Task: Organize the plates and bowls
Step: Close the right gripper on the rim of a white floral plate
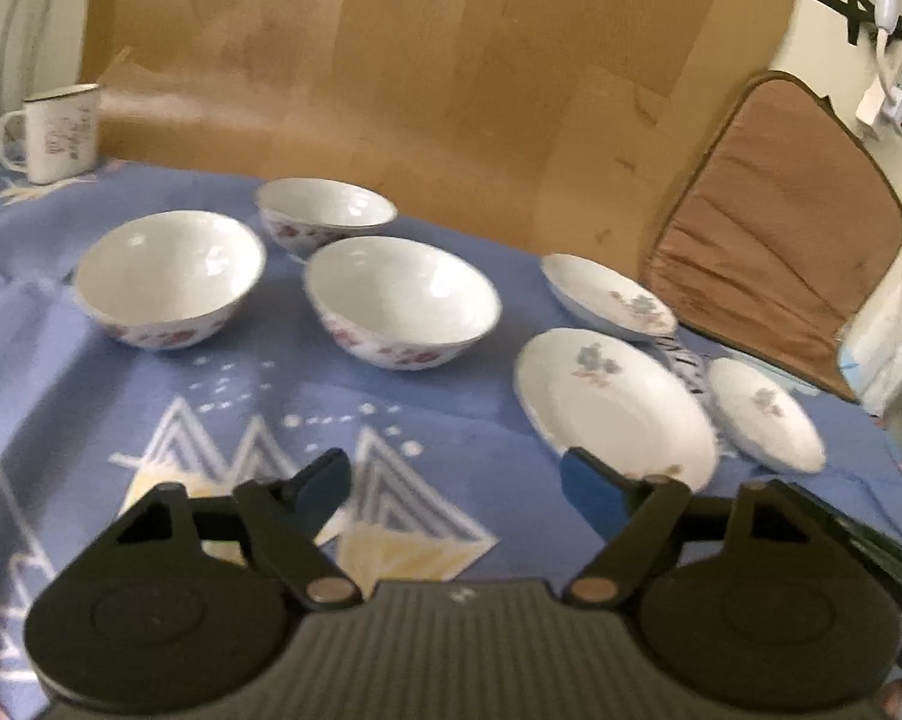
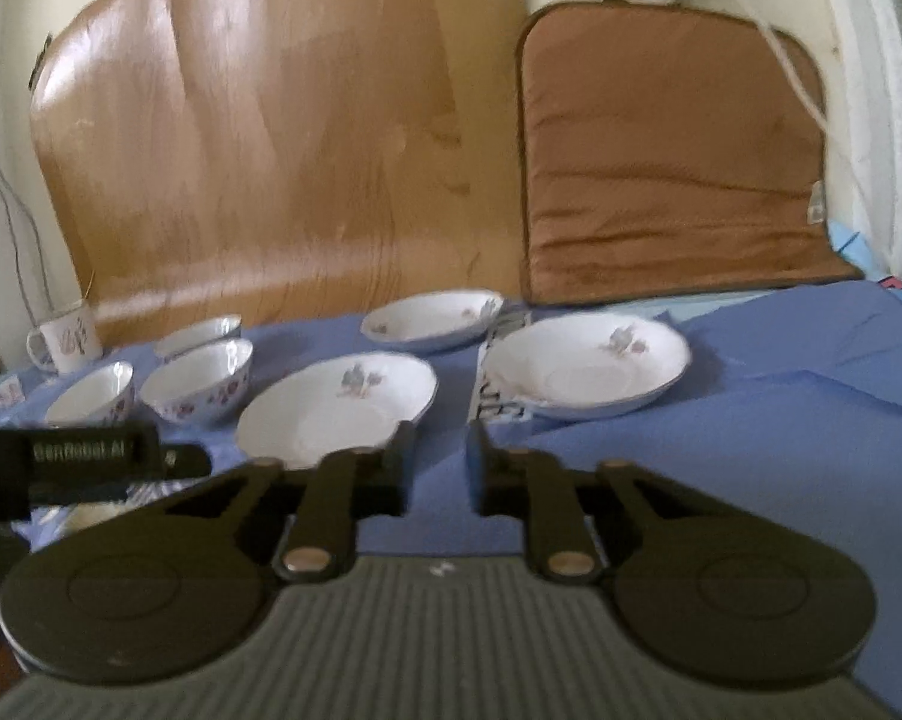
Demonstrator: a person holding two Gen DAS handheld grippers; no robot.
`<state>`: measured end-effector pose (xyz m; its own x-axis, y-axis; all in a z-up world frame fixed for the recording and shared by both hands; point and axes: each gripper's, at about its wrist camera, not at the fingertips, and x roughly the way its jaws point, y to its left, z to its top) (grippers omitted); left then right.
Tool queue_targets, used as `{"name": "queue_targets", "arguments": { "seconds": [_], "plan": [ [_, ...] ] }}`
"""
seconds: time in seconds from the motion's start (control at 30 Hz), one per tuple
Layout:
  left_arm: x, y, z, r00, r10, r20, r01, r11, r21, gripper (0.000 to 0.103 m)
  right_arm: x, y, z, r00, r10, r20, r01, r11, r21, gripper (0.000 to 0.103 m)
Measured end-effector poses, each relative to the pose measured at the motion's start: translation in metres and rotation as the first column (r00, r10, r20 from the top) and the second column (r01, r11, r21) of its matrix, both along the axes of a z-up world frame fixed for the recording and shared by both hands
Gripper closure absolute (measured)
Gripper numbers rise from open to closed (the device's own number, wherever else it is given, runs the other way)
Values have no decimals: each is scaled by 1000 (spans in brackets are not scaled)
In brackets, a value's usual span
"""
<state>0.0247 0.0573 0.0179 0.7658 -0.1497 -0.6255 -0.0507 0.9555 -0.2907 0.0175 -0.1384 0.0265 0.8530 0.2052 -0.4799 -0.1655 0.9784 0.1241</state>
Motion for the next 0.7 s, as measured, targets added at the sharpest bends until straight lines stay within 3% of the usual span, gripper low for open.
{"name": "queue_targets", "arguments": {
  "seconds": [0.2,0.33,0.5,0.6,0.7],
  "plan": [
    [27,-13,2,998,-36,-49,35,999,-13,33,27,4,23,1000,20,-9,-21,1000,-13,83],
    [37,-14,-1,998,-24,-55,23,1000,-13,33,55,2,6,995,9,-102,-10,1000,-5,83],
    [45,-17,-2,999,-16,-52,16,1000,4,40,67,-1,-10,989,-24,-149,31,999,43,83],
    [46,-22,-4,999,-23,-38,25,999,37,49,70,-1,-15,987,-16,-161,28,997,74,83],
    [44,-24,-5,999,-41,-33,43,998,54,72,67,2,-15,987,5,-162,8,997,76,88]
  ]
}}
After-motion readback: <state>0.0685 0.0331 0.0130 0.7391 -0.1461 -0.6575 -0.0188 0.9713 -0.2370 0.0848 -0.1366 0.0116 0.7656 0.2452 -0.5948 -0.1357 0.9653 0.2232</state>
